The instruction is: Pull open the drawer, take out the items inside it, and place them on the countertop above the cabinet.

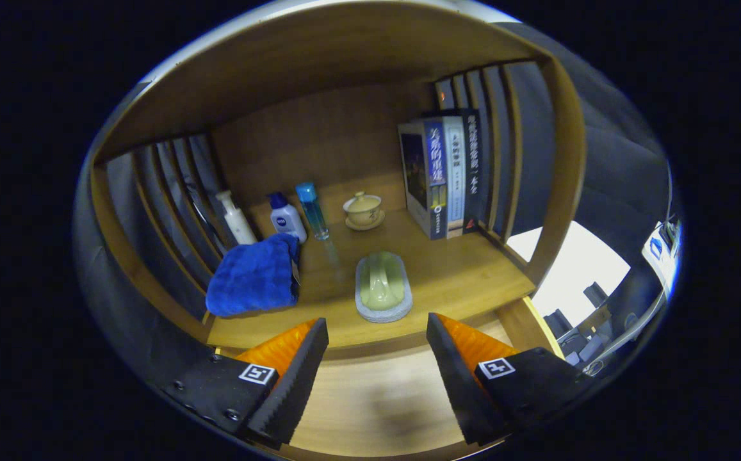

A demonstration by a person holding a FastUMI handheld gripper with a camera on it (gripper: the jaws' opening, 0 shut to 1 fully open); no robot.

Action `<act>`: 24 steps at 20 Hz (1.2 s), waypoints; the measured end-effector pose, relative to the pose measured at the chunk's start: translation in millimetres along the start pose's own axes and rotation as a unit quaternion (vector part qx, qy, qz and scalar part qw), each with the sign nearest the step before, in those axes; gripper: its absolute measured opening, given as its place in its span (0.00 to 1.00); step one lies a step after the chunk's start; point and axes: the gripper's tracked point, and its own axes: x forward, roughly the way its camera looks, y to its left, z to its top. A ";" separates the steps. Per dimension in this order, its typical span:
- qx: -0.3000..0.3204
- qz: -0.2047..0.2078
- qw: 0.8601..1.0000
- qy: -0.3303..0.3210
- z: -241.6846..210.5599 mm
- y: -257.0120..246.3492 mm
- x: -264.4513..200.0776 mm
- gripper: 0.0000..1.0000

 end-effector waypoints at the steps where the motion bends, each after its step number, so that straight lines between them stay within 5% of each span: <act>1: -0.006 0.000 1.000 -0.022 -0.2 -4.0 -14.8 0.99; 7: -0.038 0.015 0.990 -0.138 -34.0 -18.0 -122.0 0.99; 13: -0.022 0.033 0.982 -0.186 -104.6 -19.7 -197.8 0.99; 18: -0.060 0.031 0.978 -0.199 -161.7 -12.6 -216.4 0.98; 24: -0.083 0.033 0.983 -0.162 -238.7 -12.8 -180.0 0.98</act>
